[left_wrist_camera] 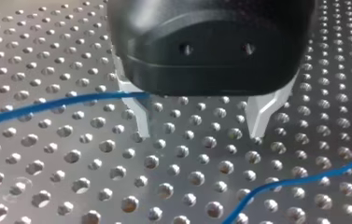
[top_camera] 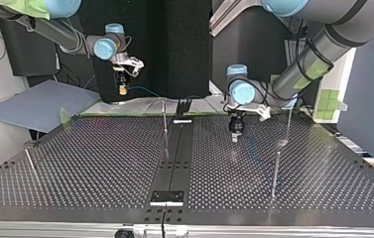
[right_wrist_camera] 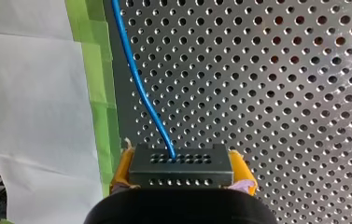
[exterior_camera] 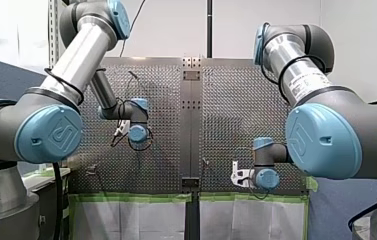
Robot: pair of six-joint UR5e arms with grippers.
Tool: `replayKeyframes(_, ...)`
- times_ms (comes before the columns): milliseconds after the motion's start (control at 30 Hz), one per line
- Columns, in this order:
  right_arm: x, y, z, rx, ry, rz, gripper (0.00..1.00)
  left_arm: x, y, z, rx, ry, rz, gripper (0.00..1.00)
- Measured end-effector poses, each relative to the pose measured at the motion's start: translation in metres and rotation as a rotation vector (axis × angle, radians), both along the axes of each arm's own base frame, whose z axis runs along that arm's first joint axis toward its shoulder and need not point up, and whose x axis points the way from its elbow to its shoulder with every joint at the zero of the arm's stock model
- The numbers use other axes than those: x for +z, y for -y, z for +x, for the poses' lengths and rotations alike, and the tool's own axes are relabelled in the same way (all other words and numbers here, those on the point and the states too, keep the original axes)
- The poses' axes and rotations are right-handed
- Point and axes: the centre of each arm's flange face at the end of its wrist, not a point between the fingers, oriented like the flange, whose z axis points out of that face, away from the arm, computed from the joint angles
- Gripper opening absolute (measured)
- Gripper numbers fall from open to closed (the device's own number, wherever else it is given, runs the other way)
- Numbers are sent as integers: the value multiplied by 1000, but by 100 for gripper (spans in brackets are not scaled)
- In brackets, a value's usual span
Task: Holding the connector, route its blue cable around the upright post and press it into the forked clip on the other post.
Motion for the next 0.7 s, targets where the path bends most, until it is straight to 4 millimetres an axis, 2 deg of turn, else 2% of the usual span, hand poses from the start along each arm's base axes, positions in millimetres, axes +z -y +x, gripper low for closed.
replayKeyframes(367,0,0,1,2,1,-2,0,-4,2,0,-9,-11,-7,99)
replayKeyframes(700,0,-1,2,4,0,0,0,-49,16,-11,-25,-90,24,99)
